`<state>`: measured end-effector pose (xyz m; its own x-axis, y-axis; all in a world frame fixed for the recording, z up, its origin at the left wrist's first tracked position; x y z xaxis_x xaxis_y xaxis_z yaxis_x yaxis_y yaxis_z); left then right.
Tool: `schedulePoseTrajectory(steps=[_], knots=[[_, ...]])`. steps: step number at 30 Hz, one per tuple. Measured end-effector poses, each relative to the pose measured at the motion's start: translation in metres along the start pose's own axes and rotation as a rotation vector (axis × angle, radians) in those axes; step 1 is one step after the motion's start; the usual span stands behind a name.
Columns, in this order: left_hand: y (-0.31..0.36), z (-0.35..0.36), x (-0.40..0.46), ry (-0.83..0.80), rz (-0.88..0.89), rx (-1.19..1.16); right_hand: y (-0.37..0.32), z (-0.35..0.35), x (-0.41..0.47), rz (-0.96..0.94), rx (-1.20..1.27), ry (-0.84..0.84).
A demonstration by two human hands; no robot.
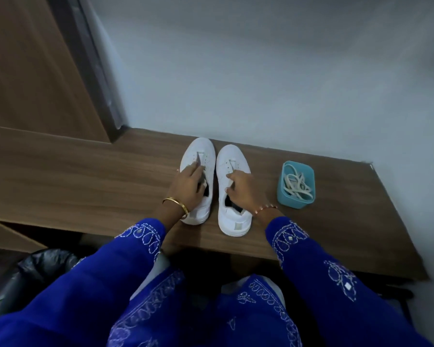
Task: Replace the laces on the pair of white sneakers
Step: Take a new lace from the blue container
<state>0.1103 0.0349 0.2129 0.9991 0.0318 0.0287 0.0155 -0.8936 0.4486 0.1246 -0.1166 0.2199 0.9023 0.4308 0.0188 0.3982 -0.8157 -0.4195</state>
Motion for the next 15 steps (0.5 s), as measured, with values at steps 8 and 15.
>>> schedulePoseTrajectory(steps=[8,15], knots=[[0.017,-0.007,-0.025,0.047,0.145,0.044,-0.028,0.009,-0.040,-0.090,-0.303,0.102],[0.007,0.013,-0.033,-0.112,0.057,0.319,-0.041,0.021,-0.057,-0.017,-0.352,0.020]])
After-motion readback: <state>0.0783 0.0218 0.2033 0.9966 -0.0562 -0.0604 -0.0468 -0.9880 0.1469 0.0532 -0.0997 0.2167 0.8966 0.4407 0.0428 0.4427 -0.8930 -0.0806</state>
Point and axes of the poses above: each hand's wrist, its own x-axis towards the middle knuckle, its own z-axis out of the palm, y = z × x, the point moved 5 cm from there along x, towards the middle knuckle, and after that the axes turned 12 degrees about -z, right-handed, at the moved point
